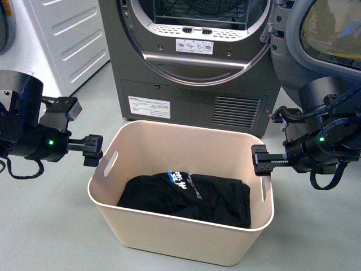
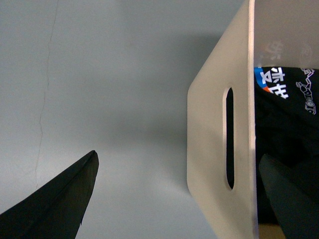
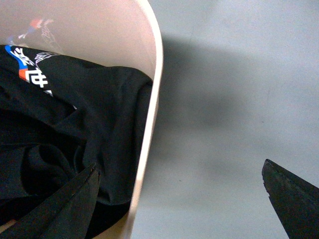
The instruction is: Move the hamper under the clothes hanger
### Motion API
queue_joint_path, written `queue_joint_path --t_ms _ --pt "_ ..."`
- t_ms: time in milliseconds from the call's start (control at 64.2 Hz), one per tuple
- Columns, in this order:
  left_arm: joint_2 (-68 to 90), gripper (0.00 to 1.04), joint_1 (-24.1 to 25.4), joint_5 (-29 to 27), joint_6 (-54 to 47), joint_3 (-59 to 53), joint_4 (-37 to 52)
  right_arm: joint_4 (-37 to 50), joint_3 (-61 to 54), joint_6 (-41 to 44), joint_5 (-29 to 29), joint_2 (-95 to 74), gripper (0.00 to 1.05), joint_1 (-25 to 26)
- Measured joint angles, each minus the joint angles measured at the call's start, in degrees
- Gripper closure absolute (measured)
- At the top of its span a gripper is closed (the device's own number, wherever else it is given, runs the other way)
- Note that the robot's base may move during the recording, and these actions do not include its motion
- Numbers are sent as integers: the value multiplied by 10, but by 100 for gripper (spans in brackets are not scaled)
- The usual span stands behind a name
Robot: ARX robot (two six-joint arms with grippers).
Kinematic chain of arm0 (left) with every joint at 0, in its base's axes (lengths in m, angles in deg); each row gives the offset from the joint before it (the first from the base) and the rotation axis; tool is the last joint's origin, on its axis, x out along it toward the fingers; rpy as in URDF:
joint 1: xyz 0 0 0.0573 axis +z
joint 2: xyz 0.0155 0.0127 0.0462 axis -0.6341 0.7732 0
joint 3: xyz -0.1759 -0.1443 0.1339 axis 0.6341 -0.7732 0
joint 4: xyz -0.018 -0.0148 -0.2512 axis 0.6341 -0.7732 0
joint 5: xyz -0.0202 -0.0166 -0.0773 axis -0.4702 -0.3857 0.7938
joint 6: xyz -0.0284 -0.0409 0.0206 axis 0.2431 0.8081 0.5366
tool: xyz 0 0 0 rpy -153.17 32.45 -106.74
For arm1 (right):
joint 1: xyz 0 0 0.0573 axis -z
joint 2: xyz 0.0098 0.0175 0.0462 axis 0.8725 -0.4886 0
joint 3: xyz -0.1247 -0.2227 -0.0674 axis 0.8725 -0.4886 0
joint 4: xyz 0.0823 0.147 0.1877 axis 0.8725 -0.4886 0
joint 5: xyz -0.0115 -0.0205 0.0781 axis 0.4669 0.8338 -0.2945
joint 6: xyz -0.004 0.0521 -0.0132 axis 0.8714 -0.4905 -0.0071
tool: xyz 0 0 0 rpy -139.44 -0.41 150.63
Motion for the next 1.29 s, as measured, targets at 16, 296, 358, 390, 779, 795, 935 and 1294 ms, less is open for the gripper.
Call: queue_joint_path --t_ms 16,296,358,390,779,795,935,1294 --pt "2 7 -1 1 2 3 2 1 -1 -1 0 -1 8 0" --pt "37 7 -16 -7 8 46 2 22 -26 -19 -4 -5 9 -3" --pt "46 7 -19 -10 9 55 -2 22 -27 -21 -2 -5 10 -5" --pt "49 7 -21 -11 10 58 -3 22 -27 -22 -1 -6 10 -6" --pt "84 7 -41 -37 22 113 -20 11 -9 -31 18 -25 9 -23" --pt "87 7 -42 -40 23 116 -20 10 -7 -31 19 -26 9 -23" --pt "101 7 -52 -54 29 136 -29 6 0 -37 28 -32 9 -29" --pt "119 12 -75 -77 37 161 -44 -4 17 -46 43 -35 11 -40"
